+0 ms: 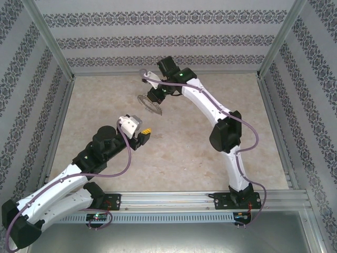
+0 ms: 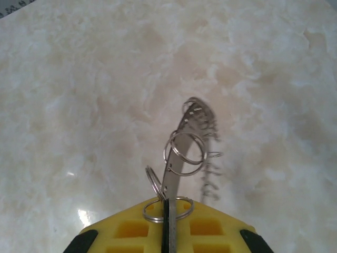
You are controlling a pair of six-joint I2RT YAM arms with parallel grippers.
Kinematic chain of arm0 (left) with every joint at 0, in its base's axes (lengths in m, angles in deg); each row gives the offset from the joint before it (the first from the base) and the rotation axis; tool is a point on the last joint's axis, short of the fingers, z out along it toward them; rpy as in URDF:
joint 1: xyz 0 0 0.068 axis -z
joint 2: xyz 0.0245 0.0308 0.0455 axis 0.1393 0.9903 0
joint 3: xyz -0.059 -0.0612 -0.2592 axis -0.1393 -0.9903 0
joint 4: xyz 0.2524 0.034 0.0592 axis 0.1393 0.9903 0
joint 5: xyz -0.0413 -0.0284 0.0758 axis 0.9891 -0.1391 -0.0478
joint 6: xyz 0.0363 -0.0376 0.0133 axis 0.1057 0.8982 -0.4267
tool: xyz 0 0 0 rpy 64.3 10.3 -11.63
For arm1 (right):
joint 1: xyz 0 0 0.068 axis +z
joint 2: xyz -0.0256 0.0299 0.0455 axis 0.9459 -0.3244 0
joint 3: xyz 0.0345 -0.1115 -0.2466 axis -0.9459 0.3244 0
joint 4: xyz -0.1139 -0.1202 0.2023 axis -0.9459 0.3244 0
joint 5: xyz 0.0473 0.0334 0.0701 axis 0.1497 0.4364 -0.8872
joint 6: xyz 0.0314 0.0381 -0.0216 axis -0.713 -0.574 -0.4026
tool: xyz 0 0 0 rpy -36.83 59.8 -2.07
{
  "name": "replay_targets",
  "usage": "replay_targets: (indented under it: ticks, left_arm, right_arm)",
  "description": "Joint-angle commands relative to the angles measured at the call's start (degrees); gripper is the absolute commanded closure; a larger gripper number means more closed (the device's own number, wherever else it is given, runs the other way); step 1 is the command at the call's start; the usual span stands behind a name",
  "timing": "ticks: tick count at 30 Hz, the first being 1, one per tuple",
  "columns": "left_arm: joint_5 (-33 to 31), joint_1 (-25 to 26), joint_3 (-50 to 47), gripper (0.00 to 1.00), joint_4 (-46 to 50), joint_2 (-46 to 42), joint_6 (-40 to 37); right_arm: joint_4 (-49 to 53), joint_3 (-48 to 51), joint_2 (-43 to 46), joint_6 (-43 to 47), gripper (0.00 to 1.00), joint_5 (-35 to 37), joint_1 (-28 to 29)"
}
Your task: Put the keys on the keyring
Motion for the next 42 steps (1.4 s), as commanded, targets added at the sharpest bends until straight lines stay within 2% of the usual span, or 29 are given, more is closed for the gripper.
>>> replay_targets:
  ticks: [1, 5, 12, 19, 24, 32, 35, 36, 37, 38, 42]
  left_arm:
    - [-1.7, -0.6, -0.5, 0.38, 1.3, -1.5, 0.9]
    - [-1.5, -0.7, -0.2, 0.38, 0.9, -1.0, 0.6]
    - [0.3, -0.7, 1.1, 0.38, -0.8, 1.8, 0.1]
    - [2.1, -0.7, 2.4, 0.37, -2.3, 5.0, 0.1]
    - [2.9, -0.7, 2.8, 0.37, -2.7, 6.9, 1.2]
    - [3.1, -0.8, 1.6, 0.31, -4.0, 8.9, 3.4]
    - [3.6, -1.1, 1.3, 0.27, -5.0, 9.9, 4.8]
    - [4.0, -1.3, 1.4, 0.22, -5.2, 10.2, 5.5]
    - [4.1, -1.3, 1.6, 0.15, -5.2, 10.6, 6.1]
    - [4.1, -1.4, 1.8, 0.03, -5.0, 11.0, 6.9]
    - [4.4, -1.5, 2.5, 0.00, -4.7, 12.0, 10.7]
  right_arm:
    - [1.0, -2.5, -2.3, -2.7, 1.00, -4.3, -0.4]
    - [-3.3, 5.0, -0.8, -4.5, 1.00, -5.0, -0.4]
    - [-16.8, 29.6, 10.0, -9.5, 1.00, -4.9, -0.7]
    - [-23.6, 48.9, 17.4, -12.6, 1.00, -3.4, -1.1]
    - [-28.2, 58.3, 19.3, -15.9, 1.00, -4.7, -1.2]
    - [-31.9, 69.5, 23.6, -18.3, 1.00, -3.3, -1.1]
    - [-32.2, 71.6, 26.0, -18.3, 0.93, -2.1, -1.1]
    - [-32.3, 72.2, 27.1, -18.3, 0.88, -1.6, -1.1]
    - [-32.1, 72.6, 28.3, -18.1, 0.83, -0.9, -1.1]
    - [-31.6, 72.8, 29.4, -17.9, 0.78, -0.1, -1.1]
    - [-27.7, 72.9, 35.1, -16.3, 0.59, 5.1, -1.3]
